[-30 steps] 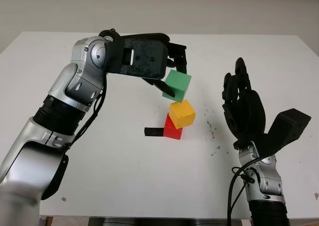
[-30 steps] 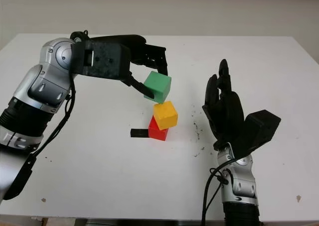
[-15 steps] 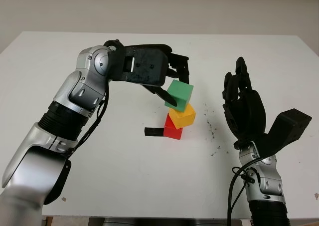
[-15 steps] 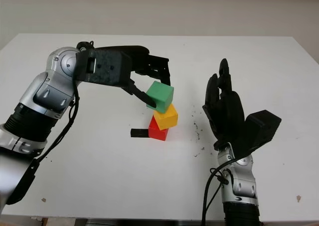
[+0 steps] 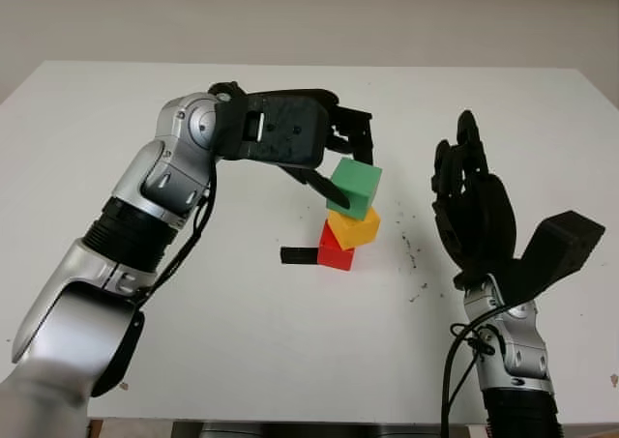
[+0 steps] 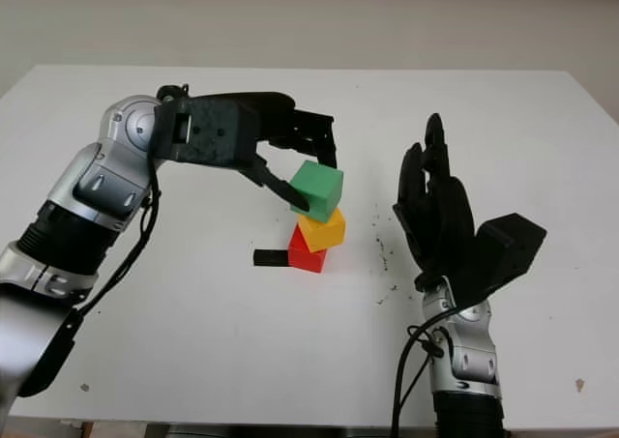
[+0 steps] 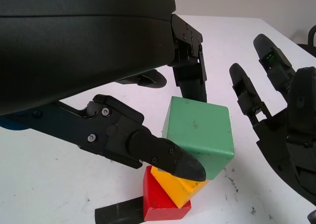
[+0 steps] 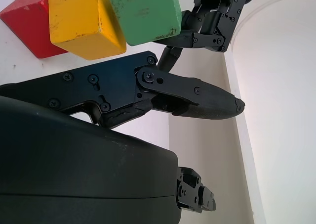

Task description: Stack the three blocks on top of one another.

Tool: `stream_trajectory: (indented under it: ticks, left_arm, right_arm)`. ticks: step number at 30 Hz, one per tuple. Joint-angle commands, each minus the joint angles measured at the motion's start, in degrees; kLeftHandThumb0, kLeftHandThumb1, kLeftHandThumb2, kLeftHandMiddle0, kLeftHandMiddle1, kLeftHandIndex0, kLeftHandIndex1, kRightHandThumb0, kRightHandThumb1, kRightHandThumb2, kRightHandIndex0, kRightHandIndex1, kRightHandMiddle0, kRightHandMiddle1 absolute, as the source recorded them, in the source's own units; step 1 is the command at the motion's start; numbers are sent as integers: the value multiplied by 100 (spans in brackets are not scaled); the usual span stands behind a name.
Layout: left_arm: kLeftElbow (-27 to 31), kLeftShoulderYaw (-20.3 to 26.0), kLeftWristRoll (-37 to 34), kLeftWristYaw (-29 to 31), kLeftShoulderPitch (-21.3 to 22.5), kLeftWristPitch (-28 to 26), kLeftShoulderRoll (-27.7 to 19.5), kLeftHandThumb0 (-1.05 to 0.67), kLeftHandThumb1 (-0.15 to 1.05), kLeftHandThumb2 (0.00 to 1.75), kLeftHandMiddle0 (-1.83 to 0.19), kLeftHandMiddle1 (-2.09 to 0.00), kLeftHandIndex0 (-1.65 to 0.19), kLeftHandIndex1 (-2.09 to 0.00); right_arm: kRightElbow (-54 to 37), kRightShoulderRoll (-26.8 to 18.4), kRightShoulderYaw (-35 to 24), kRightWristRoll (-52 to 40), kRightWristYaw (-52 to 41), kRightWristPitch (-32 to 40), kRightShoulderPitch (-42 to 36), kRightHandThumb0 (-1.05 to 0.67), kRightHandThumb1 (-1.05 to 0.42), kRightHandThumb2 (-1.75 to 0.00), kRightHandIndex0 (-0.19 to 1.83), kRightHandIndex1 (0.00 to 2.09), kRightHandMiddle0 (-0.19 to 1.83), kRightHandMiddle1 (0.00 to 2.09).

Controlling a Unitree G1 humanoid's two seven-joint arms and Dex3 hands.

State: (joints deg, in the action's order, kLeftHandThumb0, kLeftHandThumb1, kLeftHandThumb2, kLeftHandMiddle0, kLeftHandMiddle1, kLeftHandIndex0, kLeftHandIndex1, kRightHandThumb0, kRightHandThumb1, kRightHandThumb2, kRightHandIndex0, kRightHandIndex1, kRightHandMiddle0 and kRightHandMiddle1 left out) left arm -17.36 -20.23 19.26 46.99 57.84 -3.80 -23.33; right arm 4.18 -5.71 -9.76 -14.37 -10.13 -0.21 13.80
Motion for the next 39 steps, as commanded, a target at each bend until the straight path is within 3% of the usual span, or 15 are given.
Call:
stream_trajectory:
  ticks: [1,24,26,29,30,33,39]
  left_arm:
    - [-58,23,-40,-55,81,91,32,-52,105,15,-37,-5,-43,-171]
    - [44,-47,169,-21,76,-125,106,-49,105,10,-32,-3,-42,-168]
    - [51,-80,215,-4,84,-82,77,-50,105,9,-31,-3,-39,-163]
    - [54,-153,299,109,115,-18,19,-60,103,6,-27,-2,-27,-134]
    - [52,-165,312,137,119,-24,12,-63,102,5,-24,-3,-27,-116]
    - [37,-195,327,219,137,12,-11,-70,100,5,-18,-3,-26,-92]
    - [-18,-161,249,469,188,32,-40,-79,98,5,-6,-3,-18,-68]
  right_arm:
    - [-63,-3,-15,-1,3,-65,-48,-66,-105,-62,-19,0,-19,0]
    - [-81,10,-35,-34,44,-75,-76,-68,-105,-58,-19,0,-19,3]
    - [-80,1,-25,-20,47,-85,-79,-68,-105,-58,-19,0,-19,4]
    - [-70,-2,-30,-39,31,-101,-88,-67,-105,-59,-19,0,-19,3]
    - [-76,-2,-28,-34,35,-100,-90,-67,-105,-59,-19,0,-19,3]
    - [-84,-7,-23,-19,59,-66,-69,-67,-105,-60,-19,0,-19,3]
    - [-56,1,-31,-40,55,-66,-53,-67,-105,-59,-19,0,-19,3]
